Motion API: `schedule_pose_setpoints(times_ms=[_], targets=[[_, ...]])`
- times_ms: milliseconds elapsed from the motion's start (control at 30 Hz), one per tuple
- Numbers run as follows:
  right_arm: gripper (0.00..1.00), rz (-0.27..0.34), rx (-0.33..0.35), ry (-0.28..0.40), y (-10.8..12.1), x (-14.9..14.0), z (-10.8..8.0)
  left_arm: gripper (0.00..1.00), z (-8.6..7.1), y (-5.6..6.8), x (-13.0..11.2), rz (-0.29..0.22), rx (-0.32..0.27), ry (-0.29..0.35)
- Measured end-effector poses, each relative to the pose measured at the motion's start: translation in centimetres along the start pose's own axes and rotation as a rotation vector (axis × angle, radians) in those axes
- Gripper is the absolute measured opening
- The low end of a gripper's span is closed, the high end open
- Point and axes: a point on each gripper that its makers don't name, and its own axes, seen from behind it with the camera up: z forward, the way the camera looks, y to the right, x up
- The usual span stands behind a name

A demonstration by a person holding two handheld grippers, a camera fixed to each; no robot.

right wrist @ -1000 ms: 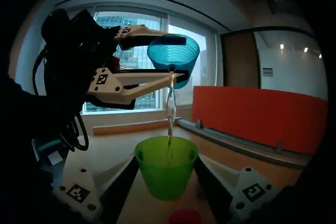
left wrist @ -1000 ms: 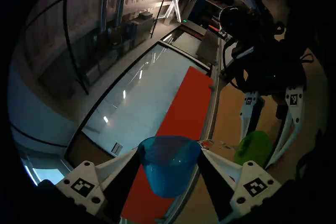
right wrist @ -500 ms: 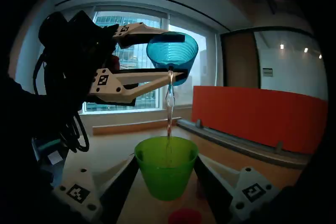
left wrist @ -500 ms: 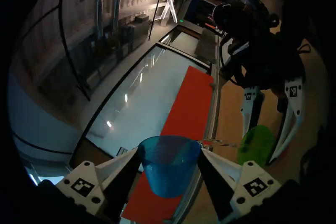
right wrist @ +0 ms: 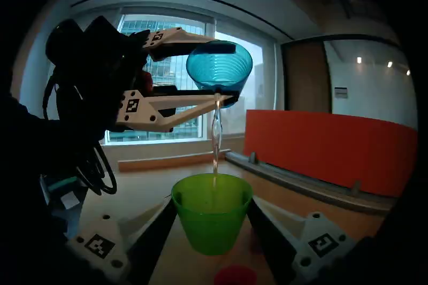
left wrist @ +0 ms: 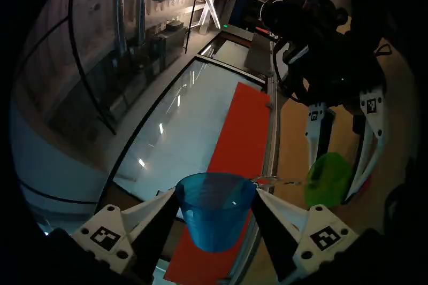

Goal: Pour water

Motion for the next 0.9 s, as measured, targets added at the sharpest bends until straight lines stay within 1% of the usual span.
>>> schedule_pose_setpoints(times_ms=[200,600,900], targets=[[0.89,0.000,-0.002,0.001,0.08,0.09,-0.05,0.87,-0.17,-0.43,0.28,0.020,0.012,0.005],[0.89,-0.006,-0.001,0.003,-0.15,0.25,-0.02,0.87,-0.68,-0.65,0.72,0.073,0.008,0.005],[0.89,-0.007,0.000,0.008,-0.34,0.42,-0.12,0.87,-0.63,-0.91,1.03,0.106,0.014,0.005]])
